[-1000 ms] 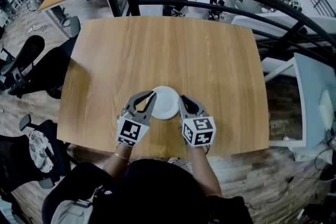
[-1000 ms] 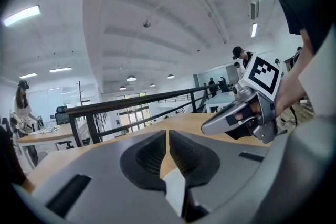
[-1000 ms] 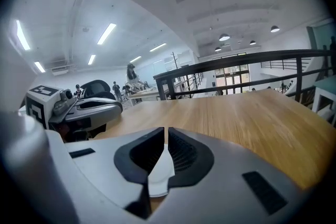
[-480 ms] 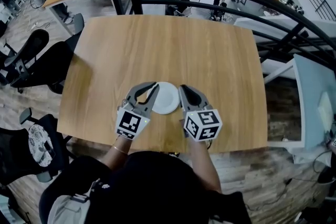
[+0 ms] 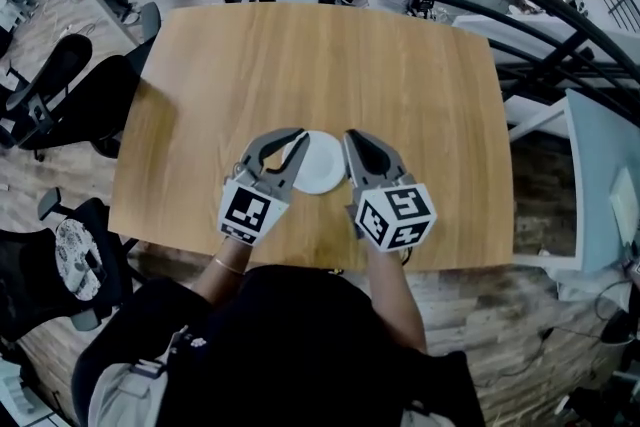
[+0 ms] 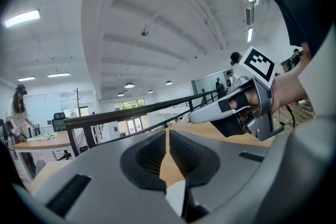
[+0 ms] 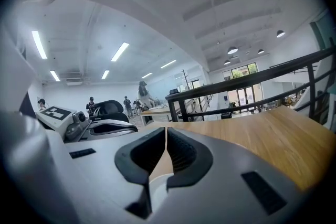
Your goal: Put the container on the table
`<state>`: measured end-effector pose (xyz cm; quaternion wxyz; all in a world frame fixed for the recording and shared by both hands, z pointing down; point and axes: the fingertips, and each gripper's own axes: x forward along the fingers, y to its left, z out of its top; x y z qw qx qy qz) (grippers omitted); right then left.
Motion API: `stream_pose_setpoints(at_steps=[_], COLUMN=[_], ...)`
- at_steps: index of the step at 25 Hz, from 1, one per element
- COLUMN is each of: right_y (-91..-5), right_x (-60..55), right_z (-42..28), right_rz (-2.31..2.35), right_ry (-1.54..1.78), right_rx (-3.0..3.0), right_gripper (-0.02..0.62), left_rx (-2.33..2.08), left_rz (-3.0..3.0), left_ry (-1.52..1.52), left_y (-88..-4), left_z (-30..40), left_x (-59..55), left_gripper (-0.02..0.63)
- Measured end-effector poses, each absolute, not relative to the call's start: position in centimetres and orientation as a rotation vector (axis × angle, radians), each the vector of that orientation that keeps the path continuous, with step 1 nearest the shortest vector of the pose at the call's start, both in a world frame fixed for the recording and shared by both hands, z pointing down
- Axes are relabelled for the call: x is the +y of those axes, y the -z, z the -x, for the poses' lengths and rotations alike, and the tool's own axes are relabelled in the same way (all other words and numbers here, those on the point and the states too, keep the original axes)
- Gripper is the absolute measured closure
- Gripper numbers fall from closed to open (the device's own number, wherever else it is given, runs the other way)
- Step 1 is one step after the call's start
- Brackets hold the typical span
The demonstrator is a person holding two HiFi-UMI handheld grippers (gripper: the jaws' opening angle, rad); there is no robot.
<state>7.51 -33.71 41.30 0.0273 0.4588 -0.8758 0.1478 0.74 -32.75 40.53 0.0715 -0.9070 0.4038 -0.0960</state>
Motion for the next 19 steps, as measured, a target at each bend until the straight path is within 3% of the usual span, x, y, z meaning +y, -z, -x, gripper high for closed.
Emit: stream_pose_setpoints(at_steps=[19], right_y=[-41.5], right_x=[-33.7], right_z=[-6.3], right_rz=[-1.396], right_ry=[-0.461], right_rx=[-2.704], right_gripper=[0.569], left_rx=[1.302], left_rz=[2.728], left_ry=[0.324], left_y=[-41.3], left_z=[1.5], left_x=[-33.3], left_gripper=[0.572])
